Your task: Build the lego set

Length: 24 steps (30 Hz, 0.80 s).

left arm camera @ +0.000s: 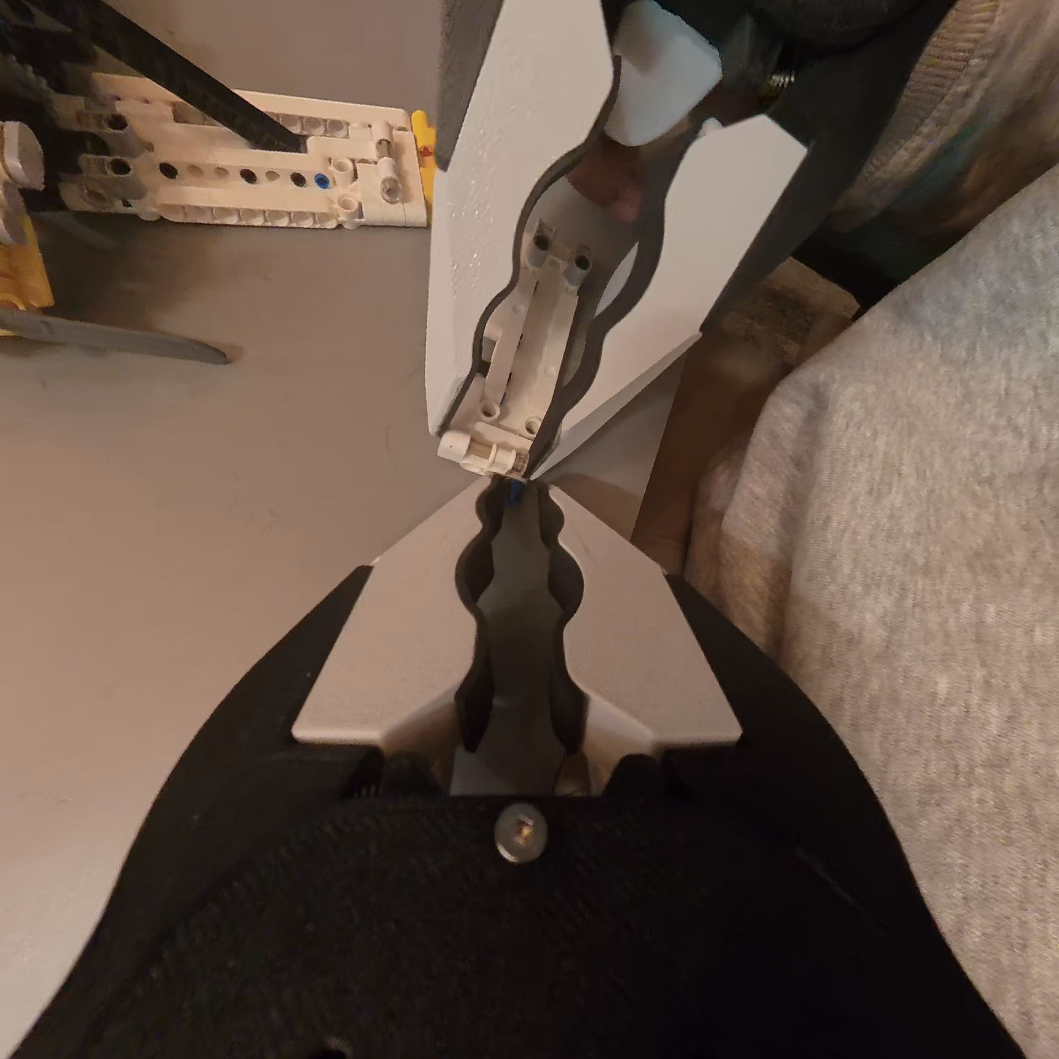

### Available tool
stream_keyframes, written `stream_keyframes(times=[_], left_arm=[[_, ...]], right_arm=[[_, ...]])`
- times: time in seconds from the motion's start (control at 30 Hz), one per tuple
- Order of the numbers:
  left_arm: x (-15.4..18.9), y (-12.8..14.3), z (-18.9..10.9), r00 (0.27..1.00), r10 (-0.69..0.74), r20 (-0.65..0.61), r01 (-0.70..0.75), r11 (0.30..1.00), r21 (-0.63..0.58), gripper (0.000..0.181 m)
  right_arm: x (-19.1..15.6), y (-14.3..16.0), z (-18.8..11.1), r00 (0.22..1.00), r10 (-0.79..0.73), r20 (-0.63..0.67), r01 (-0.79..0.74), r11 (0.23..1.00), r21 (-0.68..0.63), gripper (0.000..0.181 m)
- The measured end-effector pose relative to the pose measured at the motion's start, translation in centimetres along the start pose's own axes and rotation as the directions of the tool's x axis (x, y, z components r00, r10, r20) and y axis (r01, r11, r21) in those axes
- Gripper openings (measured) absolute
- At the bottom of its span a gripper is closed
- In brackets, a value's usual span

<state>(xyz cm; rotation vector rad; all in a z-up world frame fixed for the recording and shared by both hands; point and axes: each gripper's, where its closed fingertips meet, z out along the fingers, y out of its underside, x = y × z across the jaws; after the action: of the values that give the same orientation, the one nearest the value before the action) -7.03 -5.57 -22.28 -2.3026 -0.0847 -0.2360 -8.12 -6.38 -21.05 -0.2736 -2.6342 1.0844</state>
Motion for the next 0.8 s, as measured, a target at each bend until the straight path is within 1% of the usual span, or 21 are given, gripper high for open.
stream_keyframes(times=[0.07, 0.13, 0.2, 0.27, 0.33, 0.4, 0.43, 0.47, 0.53, 0.6, 0.67, 0.73, 0.8], left_arm=[[-0.1, -0.1, 0.0, 1.0, -0.006, 0.01, 0.006, 1.0, 0.007, 0.016], [-0.2, -0.3, -0.3, 1.0, -0.01, 0.015, 0.01, 1.0, 0.019, 0.017], [-0.5, -0.6, -0.9, 1.0, -0.024, 0.02, 0.023, 0.999, 0.04, 0.018], [-0.9, -1.1, -1.6, 0.999, -0.048, 0.02, 0.046, 0.996, 0.075, 0.018], [-1.7, -1.8, -2.5, 0.997, -0.076, 0.033, 0.072, 0.99, 0.119, 0.018], [-2.9, -2.5, -3.2, 0.991, -0.116, 0.069, 0.103, 0.979, 0.175, 0.019], [-3.7, -2.8, -3.4, 0.985, -0.141, 0.095, 0.119, 0.972, 0.204, 0.02], [-4.7, -3.1, -3.6, 0.978, -0.167, 0.126, 0.135, 0.963, 0.233, 0.021], [-6.5, -3.7, -3.8, 0.957, -0.217, 0.191, 0.158, 0.946, 0.283, 0.022], [-8.0, -4.2, -3.8, 0.939, -0.243, 0.244, 0.16, 0.936, 0.315, 0.023], [-8.9, -5.2, -3.8, 0.931, -0.249, 0.269, 0.147, 0.926, 0.348, 0.023], [-9.7, -6.4, -4.1, 0.924, -0.25, 0.29, 0.12, 0.908, 0.402, 0.022], [-10.6, -7.3, -4.7, 0.911, -0.265, 0.316, 0.092, 0.877, 0.471, 0.021]], right_arm=[[0.3, 0.1, -0.1, 0.999, -0.024, -0.047, 0.023, 1.0, -0.014, 0.028], [0.6, 0.0, -0.4, 0.995, -0.039, -0.089, 0.038, 0.999, -0.016, 0.039], [0.9, 0.0, -0.9, 0.993, -0.02, -0.117, 0.02, 1.0, -0.001, 0.045], [1.5, 0.1, -1.8, 0.989, 0.031, -0.144, -0.024, 0.999, 0.046, 0.048], [2.6, -0.1, -3.2, 0.977, 0.105, -0.185, -0.082, 0.988, 0.129, 0.049], [3.9, -0.2, -5.1, 0.952, 0.21, -0.224, -0.153, 0.956, 0.249, 0.049], [4.5, -0.3, -6.1, 0.936, 0.27, -0.227, -0.192, 0.929, 0.315, 0.047], [4.9, -0.3, -7.1, 0.921, 0.326, -0.215, -0.228, 0.896, 0.38, 0.041], [5.5, -0.2, -9.2, 0.898, 0.403, -0.176, -0.27, 0.822, 0.502, 0.035], [6.7, 0.6, -11.0, 0.856, 0.477, -0.199, -0.281, 0.753, 0.596, 0.034], [8.1, 1.7, -13.1, 0.797, 0.541, -0.269, -0.257, 0.706, 0.66, 0.033], [9.7, 3.2, -15.5, 0.699, 0.603, -0.383, -0.203, 0.682, 0.703, 0.029], [10.1, 4.1, -16.8, 0.652, 0.62, -0.436, -0.168, 0.679, 0.714, 0.028]])
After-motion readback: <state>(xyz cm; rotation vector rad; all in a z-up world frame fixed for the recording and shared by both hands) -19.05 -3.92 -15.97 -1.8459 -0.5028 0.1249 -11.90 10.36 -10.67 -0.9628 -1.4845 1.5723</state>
